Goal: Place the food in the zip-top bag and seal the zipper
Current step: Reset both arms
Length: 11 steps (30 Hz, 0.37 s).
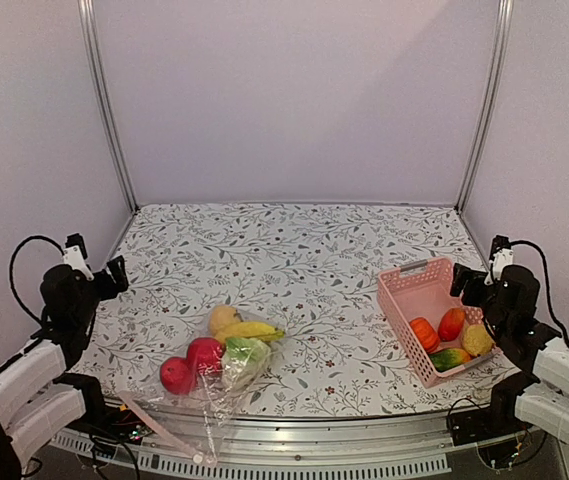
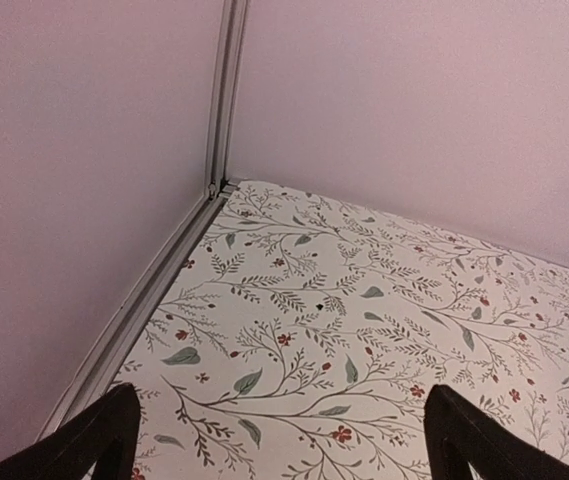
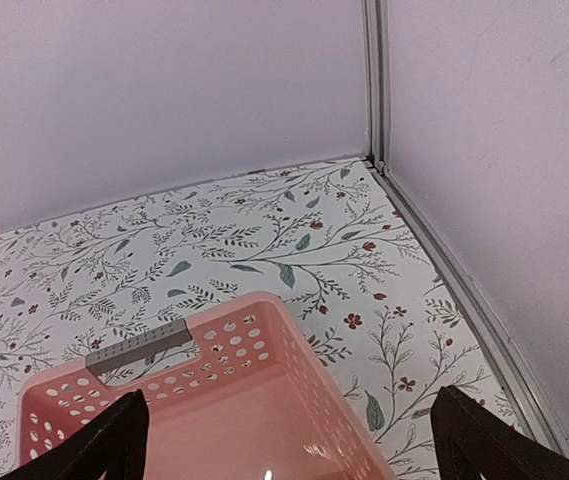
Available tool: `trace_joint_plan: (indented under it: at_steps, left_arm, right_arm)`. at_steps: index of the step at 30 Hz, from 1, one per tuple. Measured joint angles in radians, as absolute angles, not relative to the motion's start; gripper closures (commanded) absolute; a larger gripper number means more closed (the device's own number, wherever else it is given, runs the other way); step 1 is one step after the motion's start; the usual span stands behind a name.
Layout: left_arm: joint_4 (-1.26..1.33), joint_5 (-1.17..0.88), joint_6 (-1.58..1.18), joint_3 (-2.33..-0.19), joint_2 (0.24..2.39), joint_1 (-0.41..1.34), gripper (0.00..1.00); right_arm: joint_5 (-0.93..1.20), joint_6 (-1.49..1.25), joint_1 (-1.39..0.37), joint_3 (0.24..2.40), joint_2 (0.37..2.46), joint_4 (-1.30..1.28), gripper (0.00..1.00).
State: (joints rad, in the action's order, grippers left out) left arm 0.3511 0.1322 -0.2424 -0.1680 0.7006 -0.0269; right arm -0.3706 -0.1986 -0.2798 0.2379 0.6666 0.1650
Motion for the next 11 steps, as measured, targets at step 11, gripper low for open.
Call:
trace_joint_plan:
  at_steps: [11]
  left_arm:
    - [0.43, 0.132, -0.236, -0.167, 0.748, -0.027, 0.0]
  right_arm:
    - [-0.418, -0.142, -0.28, 0.208, 0.648, 0.323, 0.01]
